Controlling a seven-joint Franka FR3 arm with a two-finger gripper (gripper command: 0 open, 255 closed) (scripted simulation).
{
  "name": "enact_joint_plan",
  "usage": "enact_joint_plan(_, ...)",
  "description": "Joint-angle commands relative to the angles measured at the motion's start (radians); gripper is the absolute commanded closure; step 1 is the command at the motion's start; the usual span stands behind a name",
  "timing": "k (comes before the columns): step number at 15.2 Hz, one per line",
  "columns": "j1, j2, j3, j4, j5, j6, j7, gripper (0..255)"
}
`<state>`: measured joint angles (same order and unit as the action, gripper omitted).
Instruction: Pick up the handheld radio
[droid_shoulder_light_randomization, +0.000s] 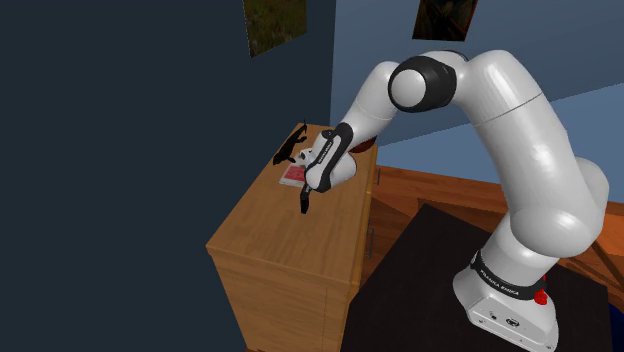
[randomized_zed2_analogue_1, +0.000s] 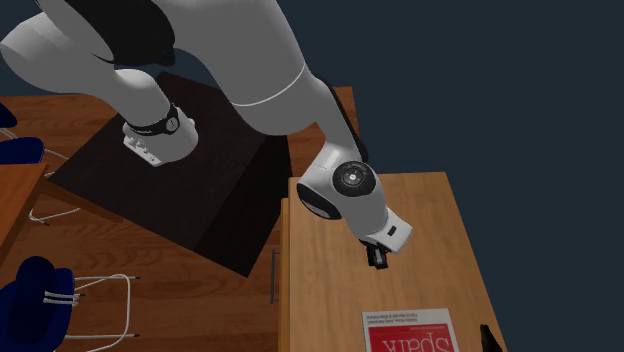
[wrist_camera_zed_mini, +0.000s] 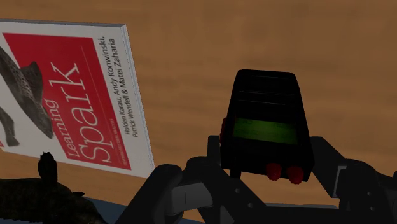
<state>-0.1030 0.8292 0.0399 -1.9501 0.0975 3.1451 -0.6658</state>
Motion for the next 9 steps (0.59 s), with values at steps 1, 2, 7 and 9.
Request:
enact_joint_plan(1, 0.001, 0.003, -0.001, 0.002, 0.0, 0.0, 0.0, 255)
enact_joint_plan(2, 0.001, -0.011, -0.002, -0.005, 0.0, -0.006, 0.001, 255)
enact_joint_plan(7, 0.004, -0.078, -0.006, -0.038, 0.001, -0.041, 0.004, 255)
enact_joint_plan(9, 0.006, -0.104, -0.007, -0.05, 0.001, -0.055, 0.005, 255)
